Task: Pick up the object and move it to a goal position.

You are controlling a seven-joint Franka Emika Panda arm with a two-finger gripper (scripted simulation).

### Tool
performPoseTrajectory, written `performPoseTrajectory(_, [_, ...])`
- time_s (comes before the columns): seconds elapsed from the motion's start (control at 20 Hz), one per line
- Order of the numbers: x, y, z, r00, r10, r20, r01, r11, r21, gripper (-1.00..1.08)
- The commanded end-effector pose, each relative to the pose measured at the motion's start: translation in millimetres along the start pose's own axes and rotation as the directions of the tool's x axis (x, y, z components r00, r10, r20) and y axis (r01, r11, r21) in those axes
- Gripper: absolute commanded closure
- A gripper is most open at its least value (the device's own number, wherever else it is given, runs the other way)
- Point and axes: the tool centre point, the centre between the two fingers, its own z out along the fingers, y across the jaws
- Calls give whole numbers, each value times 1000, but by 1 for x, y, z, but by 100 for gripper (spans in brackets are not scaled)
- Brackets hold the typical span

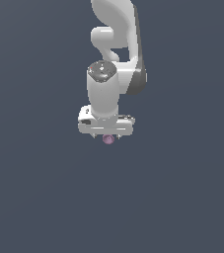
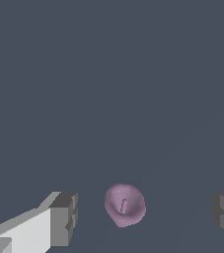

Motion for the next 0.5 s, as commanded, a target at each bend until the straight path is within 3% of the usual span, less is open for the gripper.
performPoseTrajectory(0.0, [0, 0, 0, 1000, 0, 0, 0, 1000, 0, -92])
performPoseTrajectory(0.45, [-2, 34, -2, 1000, 24, -10, -24, 1000, -13, -92])
